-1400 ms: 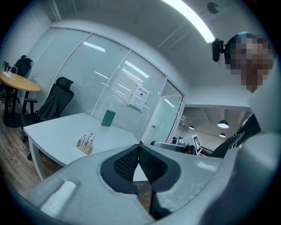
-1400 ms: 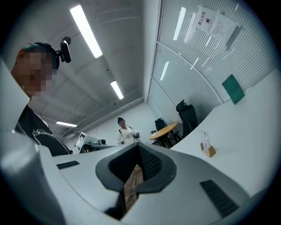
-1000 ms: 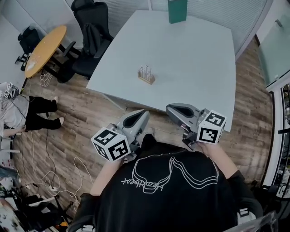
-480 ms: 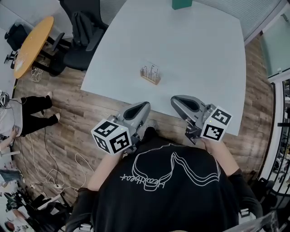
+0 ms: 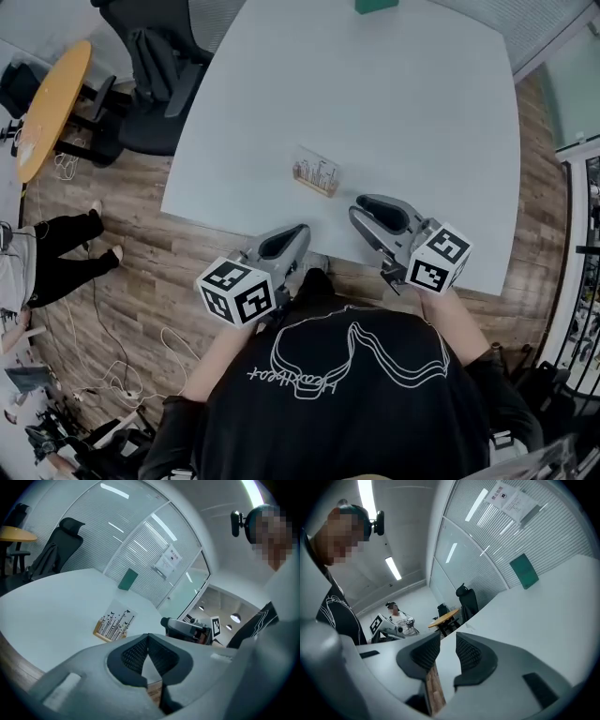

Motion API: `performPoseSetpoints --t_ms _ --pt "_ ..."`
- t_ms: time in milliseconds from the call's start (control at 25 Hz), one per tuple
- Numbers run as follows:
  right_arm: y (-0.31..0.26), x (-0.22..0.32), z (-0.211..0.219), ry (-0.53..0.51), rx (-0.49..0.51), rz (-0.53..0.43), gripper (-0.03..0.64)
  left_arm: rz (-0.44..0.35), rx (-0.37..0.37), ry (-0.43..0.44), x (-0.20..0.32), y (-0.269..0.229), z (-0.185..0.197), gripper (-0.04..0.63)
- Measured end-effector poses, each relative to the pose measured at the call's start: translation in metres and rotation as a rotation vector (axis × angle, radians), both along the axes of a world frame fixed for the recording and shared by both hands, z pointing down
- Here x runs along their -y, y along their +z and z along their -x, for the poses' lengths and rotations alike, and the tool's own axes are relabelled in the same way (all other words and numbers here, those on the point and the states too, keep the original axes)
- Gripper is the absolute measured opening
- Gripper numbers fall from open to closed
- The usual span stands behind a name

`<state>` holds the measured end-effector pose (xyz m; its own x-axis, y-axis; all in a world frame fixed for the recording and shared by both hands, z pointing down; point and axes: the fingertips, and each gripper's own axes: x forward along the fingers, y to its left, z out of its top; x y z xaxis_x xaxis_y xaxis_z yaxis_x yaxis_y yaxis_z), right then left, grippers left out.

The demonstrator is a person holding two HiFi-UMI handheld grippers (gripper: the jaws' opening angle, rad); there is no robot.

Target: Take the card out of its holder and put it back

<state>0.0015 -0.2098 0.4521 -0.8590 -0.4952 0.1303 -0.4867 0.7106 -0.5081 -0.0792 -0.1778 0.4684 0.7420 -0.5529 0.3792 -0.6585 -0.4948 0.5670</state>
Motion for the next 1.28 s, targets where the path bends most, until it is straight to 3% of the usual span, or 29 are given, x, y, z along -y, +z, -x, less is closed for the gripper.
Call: performPoseSetpoints --t_ms 480,800,1280 --pt "0.055 0.046 0.018 0.03 -0.161 -0.053 0.152 0.049 -0.019 0.012 0.025 0.032 0.01 0.012" --pt "0.08 0.068 0.031 0.007 -0.238 -0.089 0.15 0.049 -0.024 0.002 0.037 0.042 0.012 0.012" --pt "0.098 0.082 0.059 -0.044 -0.25 -0.116 0.11 0.112 -0.05 -0.062 0.039 0.064 0.032 0.012"
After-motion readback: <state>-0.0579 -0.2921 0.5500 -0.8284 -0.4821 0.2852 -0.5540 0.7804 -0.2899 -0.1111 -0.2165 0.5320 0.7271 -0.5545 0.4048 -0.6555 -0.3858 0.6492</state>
